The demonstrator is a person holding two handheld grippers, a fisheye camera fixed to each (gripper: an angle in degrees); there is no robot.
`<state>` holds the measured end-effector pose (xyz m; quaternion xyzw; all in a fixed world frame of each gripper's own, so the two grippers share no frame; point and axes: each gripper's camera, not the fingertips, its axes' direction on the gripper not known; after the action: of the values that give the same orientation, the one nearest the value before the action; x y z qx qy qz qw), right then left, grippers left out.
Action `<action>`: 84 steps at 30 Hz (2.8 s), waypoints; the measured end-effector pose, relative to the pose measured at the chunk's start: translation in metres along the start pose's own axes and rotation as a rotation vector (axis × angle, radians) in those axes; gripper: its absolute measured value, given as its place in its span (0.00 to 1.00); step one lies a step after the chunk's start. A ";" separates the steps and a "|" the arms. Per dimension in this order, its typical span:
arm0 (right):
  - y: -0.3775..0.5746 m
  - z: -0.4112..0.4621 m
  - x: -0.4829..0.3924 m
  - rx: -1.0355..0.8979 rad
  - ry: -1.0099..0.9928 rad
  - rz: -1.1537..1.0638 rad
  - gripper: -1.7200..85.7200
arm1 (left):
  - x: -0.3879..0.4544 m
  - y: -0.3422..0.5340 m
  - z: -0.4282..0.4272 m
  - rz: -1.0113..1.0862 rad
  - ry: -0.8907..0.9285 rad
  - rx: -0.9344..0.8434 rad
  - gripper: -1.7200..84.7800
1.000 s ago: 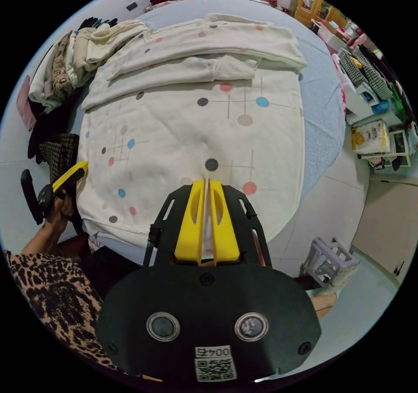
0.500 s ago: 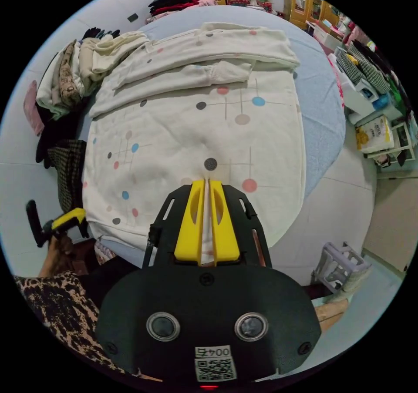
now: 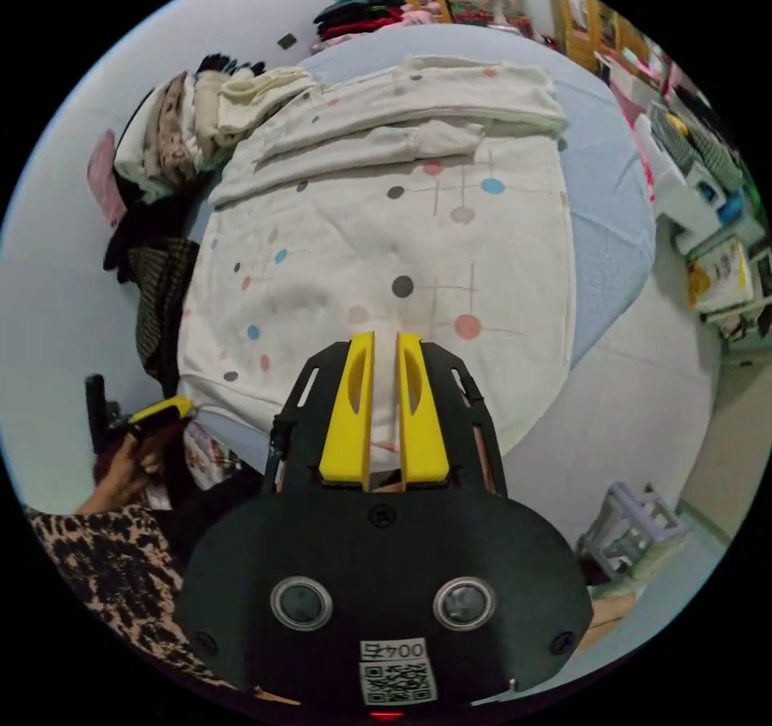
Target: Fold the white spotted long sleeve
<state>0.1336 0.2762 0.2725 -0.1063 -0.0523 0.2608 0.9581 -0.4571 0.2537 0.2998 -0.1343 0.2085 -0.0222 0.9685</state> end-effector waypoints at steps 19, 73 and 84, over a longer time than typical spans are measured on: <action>0.036 0.009 0.000 -0.018 0.102 -0.108 0.08 | 0.102 0.017 -0.021 0.288 -0.290 -0.079 0.03; 0.054 -0.038 0.052 -0.088 0.107 -0.079 0.07 | 0.343 -0.069 0.140 0.643 -0.479 -0.199 0.02; -0.034 0.021 -0.063 -0.127 0.092 -0.250 0.08 | 0.334 -0.084 0.142 0.646 -0.499 -0.195 0.02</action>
<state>0.0931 0.2191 0.2980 -0.1713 -0.0377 0.1305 0.9758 -0.0932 0.1757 0.3140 -0.1545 0.0000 0.3355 0.9293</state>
